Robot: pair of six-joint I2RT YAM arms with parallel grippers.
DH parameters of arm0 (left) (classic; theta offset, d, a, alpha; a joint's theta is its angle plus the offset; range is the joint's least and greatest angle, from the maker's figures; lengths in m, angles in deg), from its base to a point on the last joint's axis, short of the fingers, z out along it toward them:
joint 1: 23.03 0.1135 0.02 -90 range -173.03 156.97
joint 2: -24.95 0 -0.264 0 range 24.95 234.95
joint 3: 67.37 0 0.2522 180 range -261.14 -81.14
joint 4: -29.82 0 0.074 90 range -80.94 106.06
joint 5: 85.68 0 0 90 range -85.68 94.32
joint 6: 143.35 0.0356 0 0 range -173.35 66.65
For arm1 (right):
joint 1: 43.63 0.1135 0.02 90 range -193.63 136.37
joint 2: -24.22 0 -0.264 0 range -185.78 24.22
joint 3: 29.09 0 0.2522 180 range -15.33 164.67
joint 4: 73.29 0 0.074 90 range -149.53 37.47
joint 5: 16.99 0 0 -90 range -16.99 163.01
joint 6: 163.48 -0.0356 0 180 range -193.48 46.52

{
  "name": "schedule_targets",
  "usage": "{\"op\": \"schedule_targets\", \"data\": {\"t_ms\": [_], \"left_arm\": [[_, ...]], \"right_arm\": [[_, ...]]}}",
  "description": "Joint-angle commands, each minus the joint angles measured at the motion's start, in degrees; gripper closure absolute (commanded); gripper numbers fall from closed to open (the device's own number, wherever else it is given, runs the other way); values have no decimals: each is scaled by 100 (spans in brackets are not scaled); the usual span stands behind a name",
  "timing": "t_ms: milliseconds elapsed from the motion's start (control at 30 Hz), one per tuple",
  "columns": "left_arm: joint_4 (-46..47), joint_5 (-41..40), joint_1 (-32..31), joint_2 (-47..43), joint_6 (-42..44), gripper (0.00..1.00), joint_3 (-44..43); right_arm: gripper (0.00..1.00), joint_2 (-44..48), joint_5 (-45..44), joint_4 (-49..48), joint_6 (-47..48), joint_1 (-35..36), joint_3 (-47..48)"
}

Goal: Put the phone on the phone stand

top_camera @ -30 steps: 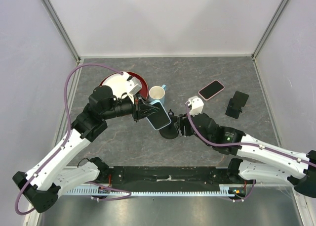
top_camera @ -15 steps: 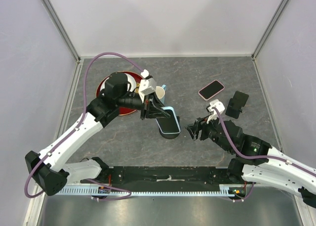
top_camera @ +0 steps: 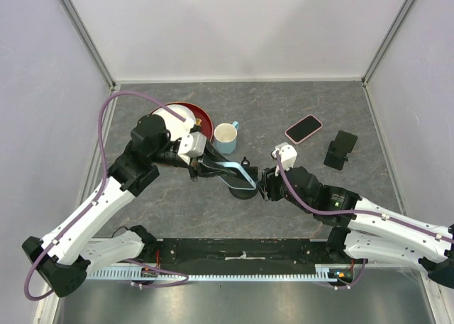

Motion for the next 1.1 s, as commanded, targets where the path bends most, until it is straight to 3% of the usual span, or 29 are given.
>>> {"op": "schedule_targets", "data": {"t_ms": [0, 200, 600, 733, 1067], "left_arm": [[723, 35, -13, -291, 203, 98, 268], [811, -104, -13, -440, 141, 98, 391], [934, -246, -21, -546, 10, 98, 585], [1136, -123, -21, -449, -114, 98, 585], [1145, -88, -21, -274, -184, 98, 567]], "right_arm": [[46, 21, -113, -517, -75, 23, 91], [52, -75, 37, -1089, 84, 14, -67], [60, -427, -596, -975, 269, 14, 73], [69, -462, -737, -983, 313, 14, 38], [69, -462, -869, -1317, 620, 14, -190]]}}
